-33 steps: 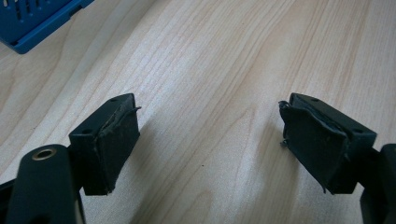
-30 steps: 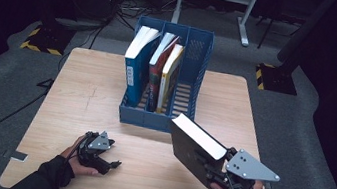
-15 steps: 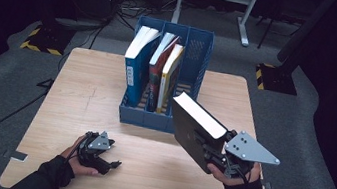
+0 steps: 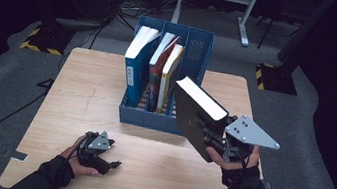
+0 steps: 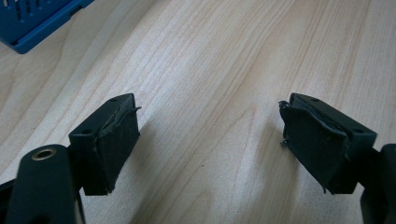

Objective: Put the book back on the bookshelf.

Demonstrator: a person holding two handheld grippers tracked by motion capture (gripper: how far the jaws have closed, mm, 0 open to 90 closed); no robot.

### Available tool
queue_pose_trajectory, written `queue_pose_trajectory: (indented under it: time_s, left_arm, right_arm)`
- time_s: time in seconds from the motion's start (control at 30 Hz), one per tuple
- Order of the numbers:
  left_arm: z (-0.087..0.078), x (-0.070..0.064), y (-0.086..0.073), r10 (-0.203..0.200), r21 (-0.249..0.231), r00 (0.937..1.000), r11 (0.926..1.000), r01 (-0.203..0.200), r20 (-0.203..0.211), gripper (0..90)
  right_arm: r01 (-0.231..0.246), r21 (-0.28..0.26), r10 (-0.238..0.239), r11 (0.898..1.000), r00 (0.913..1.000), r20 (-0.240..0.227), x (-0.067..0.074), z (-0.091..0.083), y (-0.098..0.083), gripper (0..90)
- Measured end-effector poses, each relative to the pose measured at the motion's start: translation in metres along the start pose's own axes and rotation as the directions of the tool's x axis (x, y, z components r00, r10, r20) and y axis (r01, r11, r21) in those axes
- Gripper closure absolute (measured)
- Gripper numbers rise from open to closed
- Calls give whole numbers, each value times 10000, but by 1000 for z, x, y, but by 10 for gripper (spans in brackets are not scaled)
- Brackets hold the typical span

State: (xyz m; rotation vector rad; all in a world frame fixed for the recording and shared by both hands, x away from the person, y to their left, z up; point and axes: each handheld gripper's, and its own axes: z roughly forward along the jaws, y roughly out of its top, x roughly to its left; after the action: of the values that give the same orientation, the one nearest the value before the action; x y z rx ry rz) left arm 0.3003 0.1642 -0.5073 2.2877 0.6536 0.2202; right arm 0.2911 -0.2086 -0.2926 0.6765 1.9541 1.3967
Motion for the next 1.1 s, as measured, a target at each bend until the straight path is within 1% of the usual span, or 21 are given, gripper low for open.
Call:
queue_pose_trajectory:
  time_s: [0.13, 0.23, 0.3, 0.4, 0.5, 0.57, 0.67, 0.73, 0.8, 0.83, 0.9, 1.0, 1.1]
  left_arm:
    - [0, 0, 0, -4, 0, 10000, 10000, 4, 11, 186]
    - [0, 0, 0, -9, 12, 10000, 10000, 9, 23, 186]
    - [0, 0, 0, -7, 6, 10000, 10000, 7, 28, 186]
    - [0, -1, 0, -12, 9, 10000, 10000, 12, 2, 186]
    - [0, -1, 0, -7, 12, 10000, 10000, 7, -6, 187]
    - [0, -1, 0, -8, 7, 10000, 10000, 8, -13, 187]
    - [0, -1, 0, -7, 4, 10000, 10000, 7, -31, 189]
    - [0, -1, 0, 10, 7, 10000, 10000, -10, -29, 189]
    - [0, -2, 0, 11, 4, 10000, 10000, -11, -25, 190]
    - [0, -2, 0, 11, 3, 10000, 10000, -11, -22, 190]
    - [0, -2, 0, 19, 9, 10000, 10000, -19, -14, 190]
    - [0, -2, 0, 31, 5, 10000, 10000, -31, -3, 190]
    - [0, -2, 0, 23, -6, 10000, 10000, -23, 1, 190]
  right_arm:
    - [-161, 21, 161, 9999, 9995, 271, -6, 11, 2, 537]
    - [-144, 41, 142, 9999, 9988, 466, -9, 20, 4, 538]
    - [-216, 6, 216, 9998, 9982, 556, -10, 25, 5, 537]
    - [-349, -14, 349, 9994, 9970, 694, -13, 34, 7, 538]
    - [-437, 23, 433, 9990, 9946, 948, -17, 44, 9, 537]
    - [-524, -9, 521, 9986, 9919, 1161, -19, 51, 10, 538]
    - [-646, -45, 647, 9979, 9887, 1350, -22, 58, 11, 538]
    - [-796, -63, 796, 9968, 9850, 1530, -24, 64, 12, 538]
    - [-782, -48, 779, 9969, 9833, 1643, -26, 69, 13, 538]
    - [-835, -52, 832, 9965, 9811, 1746, -27, 71, 13, 538]
    - [-917, -23, 906, 9958, 9792, 1815, -30, 75, 14, 538]
    - [-1188, -75, 1180, 9929, 9739, 1940, -34, 82, 15, 538]
    - [-1238, -14, 1212, 9923, 9691, 2147, -36, 90, 16, 538]
